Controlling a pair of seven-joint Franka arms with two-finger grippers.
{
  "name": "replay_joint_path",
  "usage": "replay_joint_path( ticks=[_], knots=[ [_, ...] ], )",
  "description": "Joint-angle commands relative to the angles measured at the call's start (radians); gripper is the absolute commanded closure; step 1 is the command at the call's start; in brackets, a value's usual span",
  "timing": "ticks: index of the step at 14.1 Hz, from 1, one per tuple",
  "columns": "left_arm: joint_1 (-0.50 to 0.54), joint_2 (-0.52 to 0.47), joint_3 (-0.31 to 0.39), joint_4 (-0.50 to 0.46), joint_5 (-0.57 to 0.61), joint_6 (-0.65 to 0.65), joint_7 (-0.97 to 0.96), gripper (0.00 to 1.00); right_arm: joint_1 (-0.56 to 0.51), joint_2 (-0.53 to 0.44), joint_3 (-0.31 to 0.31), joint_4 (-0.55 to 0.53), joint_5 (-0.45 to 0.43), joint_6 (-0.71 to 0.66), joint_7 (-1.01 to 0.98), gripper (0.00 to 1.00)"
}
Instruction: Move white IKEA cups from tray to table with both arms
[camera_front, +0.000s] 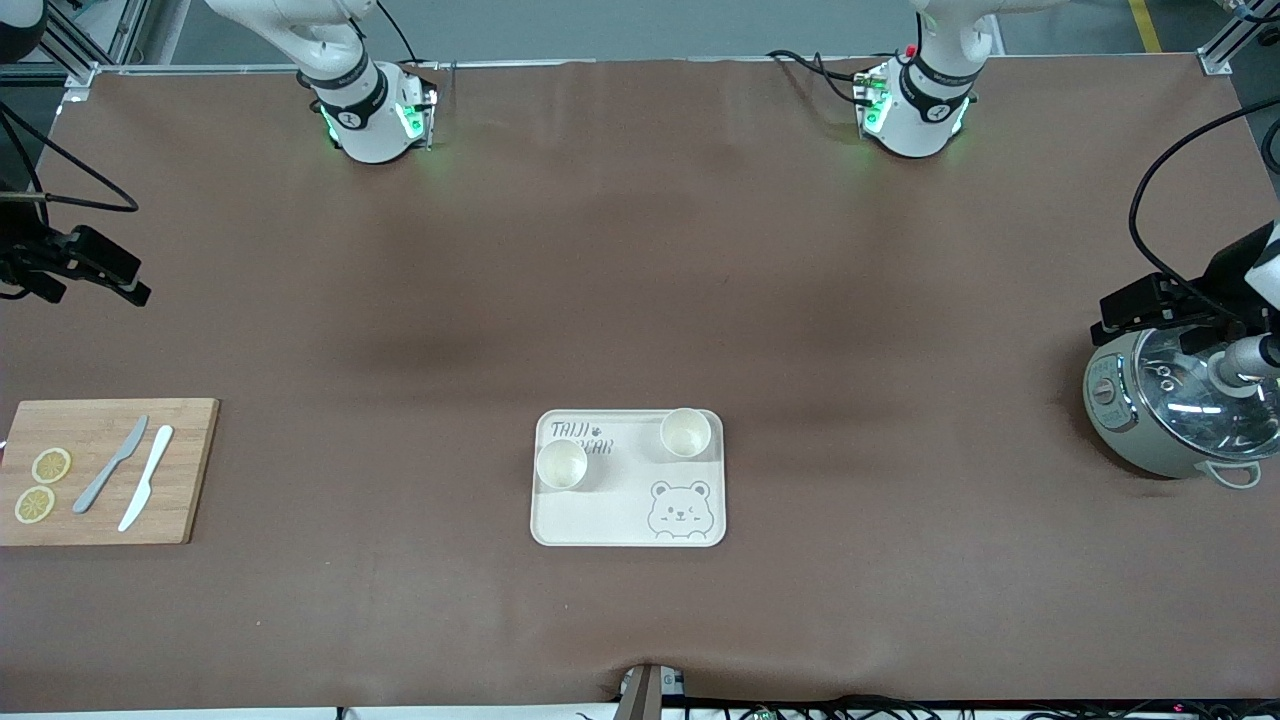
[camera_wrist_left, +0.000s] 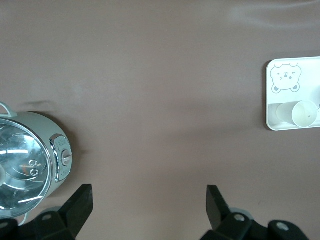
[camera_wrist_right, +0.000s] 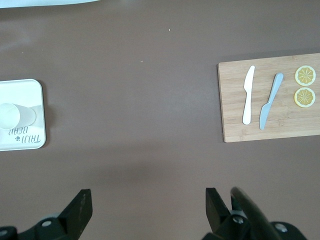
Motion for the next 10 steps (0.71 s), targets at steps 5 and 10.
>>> replay_joint_path(
  ticks=[5, 10],
  knots=[
    [0.008, 0.033, 0.000, -0.005, -0.022, 0.017, 0.031, 0.00, 0.006, -0.023, -0.002, -0.019, -0.015, 0.003, 0.001, 0.00],
    [0.109, 0.008, -0.006, -0.060, -0.024, -0.030, 0.210, 0.00, 0.006, -0.023, -0.002, -0.017, -0.015, 0.002, 0.001, 0.00]
  ],
)
